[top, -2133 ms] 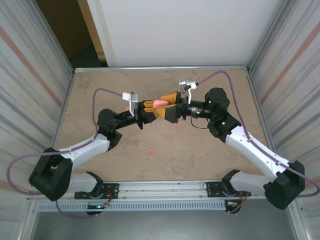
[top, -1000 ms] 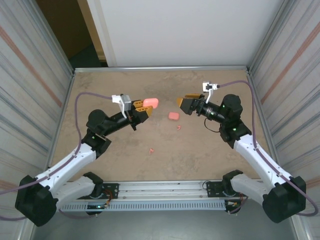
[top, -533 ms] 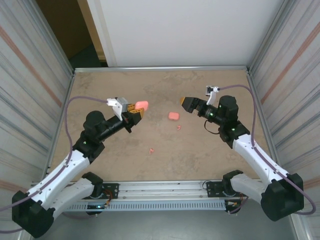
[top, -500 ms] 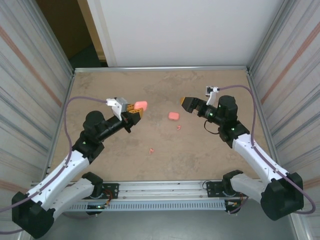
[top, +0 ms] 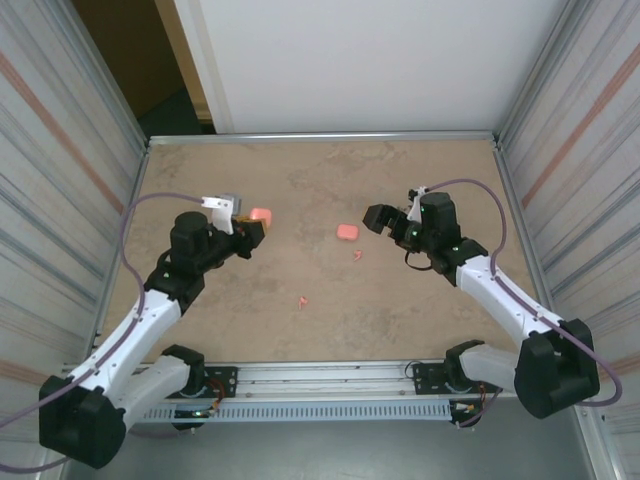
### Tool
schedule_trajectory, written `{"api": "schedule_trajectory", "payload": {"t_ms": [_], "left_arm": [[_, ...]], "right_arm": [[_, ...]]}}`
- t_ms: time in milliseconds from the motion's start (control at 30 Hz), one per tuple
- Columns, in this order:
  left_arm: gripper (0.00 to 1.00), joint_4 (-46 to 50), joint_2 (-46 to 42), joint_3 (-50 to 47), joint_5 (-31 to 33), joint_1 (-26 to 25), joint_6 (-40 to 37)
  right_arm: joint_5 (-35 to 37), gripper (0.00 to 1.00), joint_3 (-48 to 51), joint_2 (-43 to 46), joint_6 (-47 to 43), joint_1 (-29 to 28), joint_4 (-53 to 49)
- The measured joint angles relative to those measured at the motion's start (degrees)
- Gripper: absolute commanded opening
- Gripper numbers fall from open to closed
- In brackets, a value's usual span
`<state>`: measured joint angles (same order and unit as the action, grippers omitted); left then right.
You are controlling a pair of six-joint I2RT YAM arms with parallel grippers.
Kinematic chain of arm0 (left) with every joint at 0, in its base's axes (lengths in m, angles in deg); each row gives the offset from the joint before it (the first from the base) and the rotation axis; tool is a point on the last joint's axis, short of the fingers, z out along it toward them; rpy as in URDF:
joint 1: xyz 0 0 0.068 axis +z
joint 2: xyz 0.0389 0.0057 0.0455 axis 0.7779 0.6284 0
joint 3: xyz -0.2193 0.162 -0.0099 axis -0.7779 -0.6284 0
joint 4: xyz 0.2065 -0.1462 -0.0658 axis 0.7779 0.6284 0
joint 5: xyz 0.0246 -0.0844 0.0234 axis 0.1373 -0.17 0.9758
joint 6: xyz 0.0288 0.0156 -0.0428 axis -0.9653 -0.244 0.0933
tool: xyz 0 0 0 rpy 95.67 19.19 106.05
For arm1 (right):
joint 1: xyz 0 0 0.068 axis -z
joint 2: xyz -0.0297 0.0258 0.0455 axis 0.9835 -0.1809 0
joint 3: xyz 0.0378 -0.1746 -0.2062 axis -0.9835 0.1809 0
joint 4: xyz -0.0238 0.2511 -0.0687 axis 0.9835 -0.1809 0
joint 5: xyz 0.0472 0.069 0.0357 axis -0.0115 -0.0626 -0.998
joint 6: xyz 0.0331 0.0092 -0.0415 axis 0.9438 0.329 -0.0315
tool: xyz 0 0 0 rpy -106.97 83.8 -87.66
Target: Insert the wireless bluetooth earbuds into the charging case
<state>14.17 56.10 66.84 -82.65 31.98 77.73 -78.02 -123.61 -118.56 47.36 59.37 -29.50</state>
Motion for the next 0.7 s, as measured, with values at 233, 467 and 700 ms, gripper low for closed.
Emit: {"api": "schedule_trajectory", "payload": {"t_ms": [233, 467, 700], "left_arm": [[0.00, 3.5, 6.5, -1.4, -0.3, 0.8, 3.1], [0.00, 4.9, 9.8, -2.1, -0.4, 0.8, 4.1], [0.00, 5.5, 13.0, -3.0, -0.5, 0.8, 4.1]], "right_arm": [[0.2, 0.99, -0.1, -1.8, 0.0, 0.0, -1.0], [0.1, 0.99, -0.9, -3.5, 0.0, 0.0, -1.2], [-0.1, 0.99, -1.1, -4.4, 0.0, 0.0, -1.2]]}}
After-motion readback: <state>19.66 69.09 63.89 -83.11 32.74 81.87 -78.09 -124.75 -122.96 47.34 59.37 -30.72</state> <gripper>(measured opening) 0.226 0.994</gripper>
